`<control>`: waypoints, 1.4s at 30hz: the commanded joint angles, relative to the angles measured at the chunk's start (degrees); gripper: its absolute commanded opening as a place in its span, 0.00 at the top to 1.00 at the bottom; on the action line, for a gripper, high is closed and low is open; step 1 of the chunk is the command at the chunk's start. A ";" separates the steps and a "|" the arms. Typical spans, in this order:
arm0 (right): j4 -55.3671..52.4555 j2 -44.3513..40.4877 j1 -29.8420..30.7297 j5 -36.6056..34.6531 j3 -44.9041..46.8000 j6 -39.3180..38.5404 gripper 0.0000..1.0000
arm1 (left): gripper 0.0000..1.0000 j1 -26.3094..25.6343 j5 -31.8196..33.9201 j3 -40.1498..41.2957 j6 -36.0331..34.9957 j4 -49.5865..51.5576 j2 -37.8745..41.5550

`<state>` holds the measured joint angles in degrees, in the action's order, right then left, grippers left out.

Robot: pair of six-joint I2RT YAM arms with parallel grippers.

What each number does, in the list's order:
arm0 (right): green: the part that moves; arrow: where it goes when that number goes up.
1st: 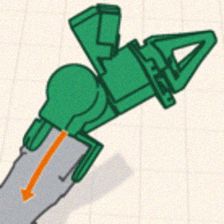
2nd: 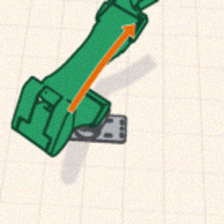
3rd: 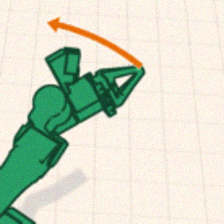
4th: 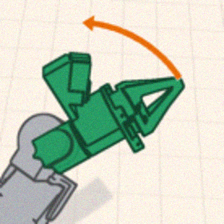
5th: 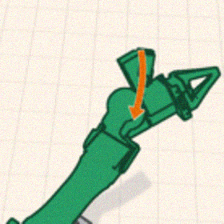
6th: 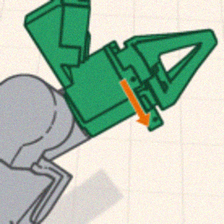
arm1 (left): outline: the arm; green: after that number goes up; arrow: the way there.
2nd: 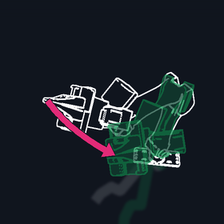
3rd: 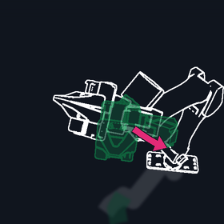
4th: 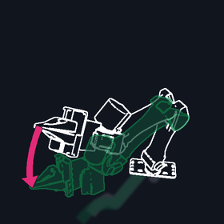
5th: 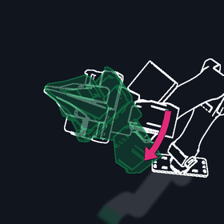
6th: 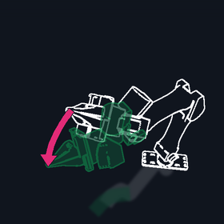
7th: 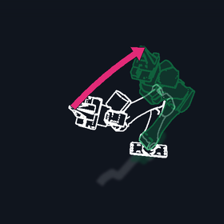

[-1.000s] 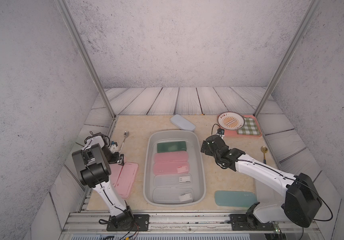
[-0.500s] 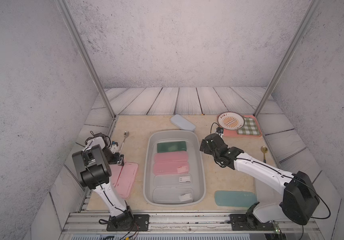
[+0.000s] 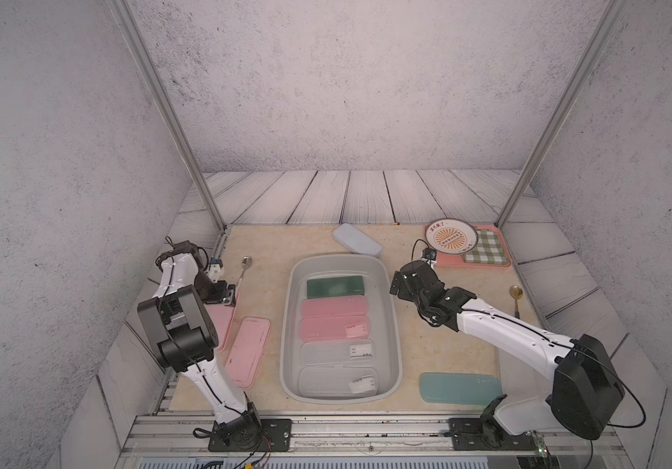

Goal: Put the pencil case into the storage box
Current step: Pick up the pencil case from the center of the board, then place the pencil case at the storage box.

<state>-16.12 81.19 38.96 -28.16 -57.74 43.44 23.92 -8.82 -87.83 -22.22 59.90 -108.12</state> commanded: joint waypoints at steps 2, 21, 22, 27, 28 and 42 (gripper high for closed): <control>1.20 -1.06 -0.11 -2.42 1.53 -0.13 0.01 | 0.24 -0.19 -5.02 -4.93 1.36 8.48 2.35; 8.26 -6.66 -0.19 -1.64 8.03 -1.58 0.01 | 0.24 -9.97 -19.65 -20.76 0.80 26.47 -1.13; 8.29 -7.57 -0.10 -1.57 8.39 -1.71 0.01 | 0.24 -11.43 -19.32 -20.74 0.84 26.18 -1.18; 9.12 -12.25 -0.20 -1.38 10.93 -4.23 0.01 | 0.23 -20.08 -17.58 -21.64 1.01 23.53 -2.39; 9.07 -13.42 -0.18 -1.46 11.48 -4.50 0.01 | 0.23 -22.10 -17.33 -21.73 1.12 22.83 -2.91; 3.70 -28.10 -0.15 -4.04 19.02 -2.38 0.01 | 0.23 -44.99 -8.96 -32.12 -0.99 18.26 -15.93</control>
<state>-10.07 55.75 38.92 -30.35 -39.64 40.29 -19.42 -20.78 -117.34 -21.63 77.89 -122.72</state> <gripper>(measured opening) 0.991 0.941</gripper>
